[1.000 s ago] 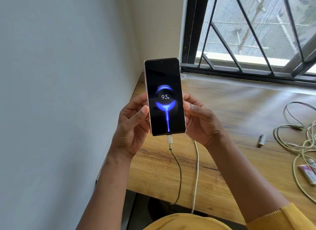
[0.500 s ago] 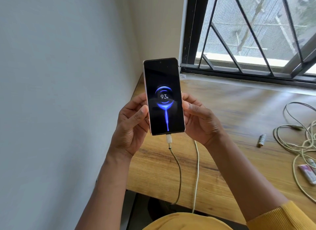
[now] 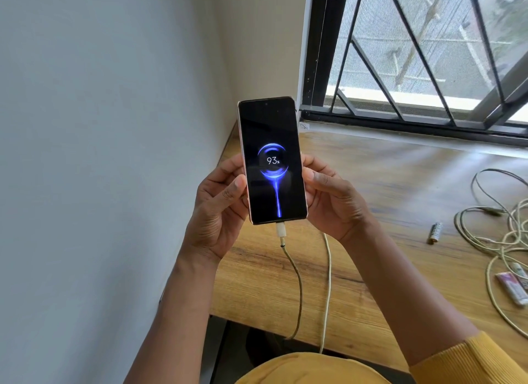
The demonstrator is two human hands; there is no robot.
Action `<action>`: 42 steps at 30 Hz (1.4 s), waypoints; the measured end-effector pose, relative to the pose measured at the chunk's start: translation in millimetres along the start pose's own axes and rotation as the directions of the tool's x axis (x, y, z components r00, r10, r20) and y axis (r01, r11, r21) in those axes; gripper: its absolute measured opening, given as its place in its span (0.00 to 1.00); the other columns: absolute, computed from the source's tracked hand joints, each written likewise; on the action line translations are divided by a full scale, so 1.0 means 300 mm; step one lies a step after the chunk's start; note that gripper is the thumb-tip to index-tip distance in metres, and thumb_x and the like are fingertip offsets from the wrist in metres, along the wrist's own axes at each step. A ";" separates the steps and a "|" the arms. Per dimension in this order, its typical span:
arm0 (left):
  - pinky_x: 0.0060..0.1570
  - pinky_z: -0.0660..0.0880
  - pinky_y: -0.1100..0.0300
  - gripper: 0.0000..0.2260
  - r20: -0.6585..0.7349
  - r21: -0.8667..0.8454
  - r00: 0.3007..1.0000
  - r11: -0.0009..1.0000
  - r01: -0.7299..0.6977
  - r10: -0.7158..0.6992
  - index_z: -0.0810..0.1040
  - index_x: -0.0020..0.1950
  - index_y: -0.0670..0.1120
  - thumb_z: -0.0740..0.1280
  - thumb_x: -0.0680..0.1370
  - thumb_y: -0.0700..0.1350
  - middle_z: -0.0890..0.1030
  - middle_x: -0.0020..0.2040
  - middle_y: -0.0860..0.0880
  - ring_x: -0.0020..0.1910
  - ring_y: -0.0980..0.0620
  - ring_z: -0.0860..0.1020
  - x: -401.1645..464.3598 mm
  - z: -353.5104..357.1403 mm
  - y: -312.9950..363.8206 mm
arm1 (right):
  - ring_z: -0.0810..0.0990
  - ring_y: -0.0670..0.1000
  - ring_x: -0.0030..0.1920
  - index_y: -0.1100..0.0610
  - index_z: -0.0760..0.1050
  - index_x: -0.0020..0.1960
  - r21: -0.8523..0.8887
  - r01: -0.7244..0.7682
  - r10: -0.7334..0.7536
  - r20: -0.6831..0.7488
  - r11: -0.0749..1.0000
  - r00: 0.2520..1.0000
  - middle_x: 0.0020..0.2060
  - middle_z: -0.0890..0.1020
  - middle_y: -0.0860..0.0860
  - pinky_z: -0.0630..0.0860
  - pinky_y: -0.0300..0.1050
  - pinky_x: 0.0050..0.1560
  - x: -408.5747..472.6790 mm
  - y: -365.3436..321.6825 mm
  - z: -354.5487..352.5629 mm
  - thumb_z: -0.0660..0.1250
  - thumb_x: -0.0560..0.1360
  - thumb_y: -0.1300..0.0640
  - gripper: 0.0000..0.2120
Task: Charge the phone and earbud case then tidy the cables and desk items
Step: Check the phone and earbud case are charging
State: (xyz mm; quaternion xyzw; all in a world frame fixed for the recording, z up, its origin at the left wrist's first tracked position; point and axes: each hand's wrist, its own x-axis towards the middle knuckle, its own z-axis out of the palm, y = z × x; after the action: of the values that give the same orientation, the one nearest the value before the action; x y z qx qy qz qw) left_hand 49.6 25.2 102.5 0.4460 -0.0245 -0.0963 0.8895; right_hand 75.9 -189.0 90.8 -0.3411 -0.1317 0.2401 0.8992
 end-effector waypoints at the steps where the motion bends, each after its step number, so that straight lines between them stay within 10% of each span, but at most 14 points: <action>1: 0.75 0.69 0.38 0.33 0.007 -0.001 1.000 1.000 -0.004 0.004 0.72 0.74 0.36 0.80 0.75 0.45 0.79 0.66 0.39 0.69 0.39 0.76 -0.001 0.000 -0.001 | 0.84 0.48 0.34 0.59 0.78 0.57 -0.001 -0.002 0.002 -0.004 1.000 1.000 0.40 0.83 0.52 0.83 0.41 0.38 0.000 0.002 -0.001 0.79 0.73 0.58 0.15; 23: 0.67 0.78 0.45 0.25 0.004 -0.007 0.998 0.998 -0.055 0.055 0.79 0.70 0.41 0.80 0.75 0.45 0.84 0.63 0.42 0.63 0.44 0.82 0.021 -0.052 -0.039 | 0.76 0.53 0.42 0.59 0.79 0.58 -0.087 -0.048 0.032 -0.174 0.995 0.984 0.49 0.77 0.58 0.76 0.48 0.46 0.013 0.025 -0.039 0.72 0.75 0.61 0.11; 42: 0.49 0.84 0.57 0.13 -0.364 0.361 0.929 0.929 0.076 0.066 0.85 0.63 0.41 0.71 0.79 0.31 0.88 0.55 0.41 0.52 0.46 0.86 0.069 -0.211 -0.191 | 0.84 0.55 0.45 0.67 0.82 0.59 -0.353 -0.299 0.054 -0.562 0.886 0.825 0.49 0.86 0.61 0.84 0.45 0.46 0.048 0.150 -0.148 0.69 0.80 0.68 0.09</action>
State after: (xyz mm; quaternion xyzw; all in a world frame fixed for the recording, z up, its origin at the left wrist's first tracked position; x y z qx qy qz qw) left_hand 69.6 37.7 17.9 0.6153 0.1268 -0.0066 0.7780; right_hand 90.5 -176.7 28.8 -0.5935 0.1092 0.1845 0.7758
